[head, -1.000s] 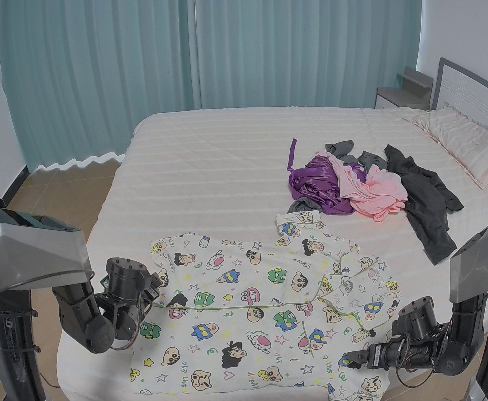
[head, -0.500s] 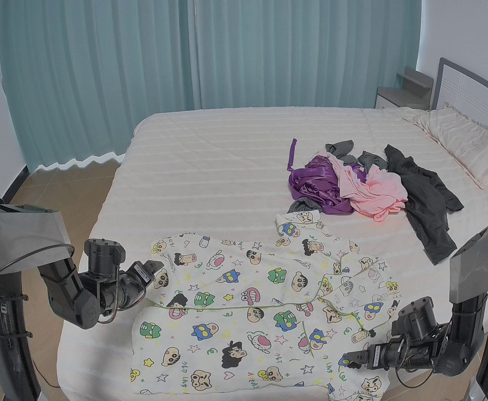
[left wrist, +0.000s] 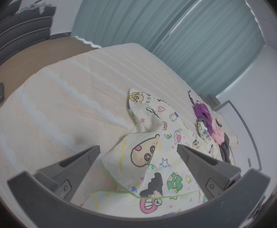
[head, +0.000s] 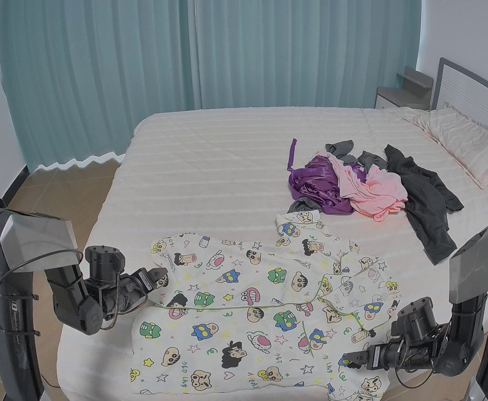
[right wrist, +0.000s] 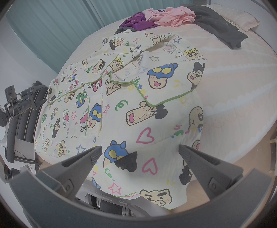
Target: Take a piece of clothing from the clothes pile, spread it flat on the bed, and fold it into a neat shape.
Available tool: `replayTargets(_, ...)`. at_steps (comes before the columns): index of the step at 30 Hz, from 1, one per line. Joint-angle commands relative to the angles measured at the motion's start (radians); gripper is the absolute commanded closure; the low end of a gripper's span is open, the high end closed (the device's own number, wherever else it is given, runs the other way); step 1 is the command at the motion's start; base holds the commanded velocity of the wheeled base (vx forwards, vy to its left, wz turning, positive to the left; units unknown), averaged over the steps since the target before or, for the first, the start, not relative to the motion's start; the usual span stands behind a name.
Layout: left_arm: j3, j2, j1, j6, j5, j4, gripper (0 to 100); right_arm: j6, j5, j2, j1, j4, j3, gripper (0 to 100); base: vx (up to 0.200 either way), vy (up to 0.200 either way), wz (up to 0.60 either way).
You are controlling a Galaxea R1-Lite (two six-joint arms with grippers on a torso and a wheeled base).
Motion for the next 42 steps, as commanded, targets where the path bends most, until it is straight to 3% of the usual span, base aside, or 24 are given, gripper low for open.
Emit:
replayTargets(1,0.118,0.058,0.036,0.147,-0.094,-0.141,0,0.0,0.0,0.001,0.001,-0.001,0.016,0,0.0,0.0,0.0)
replayTargets(6,0.155,0.103,0.063,0.258,-0.148,-0.262,0,0.0,0.0,0.001,0.002,0.002,0.016,0,0.0,0.0,0.0)
replayTargets(12,0.147,0.115,0.07,0.336,-0.248,-0.268,0,0.0,0.0,0.001,0.002,0.004,0.016,0,0.0,0.0,0.0)
replayTargets(16,0.12,0.126,0.081,0.411,-0.274,-0.259,0,0.0,0.0,0.001,0.004,0.004,0.016,0,0.0,0.0,0.0)
replayTargets(37,0.002,0.149,0.075,0.416,-0.277,-0.143,0,0.002,-0.001,0.002,0.013,0.004,0.016,0,0.0,0.0,0.0)
replayTargets(38,0.003,0.149,0.076,0.414,-0.275,-0.141,100,0.002,-0.001,0.004,0.013,0.004,0.016,0,0.0,0.0,0.0)
replayTargets(42,0.011,0.147,0.076,0.411,-0.272,-0.144,100,0.002,-0.001,0.002,0.013,0.004,0.016,0,0.0,0.0,0.0)
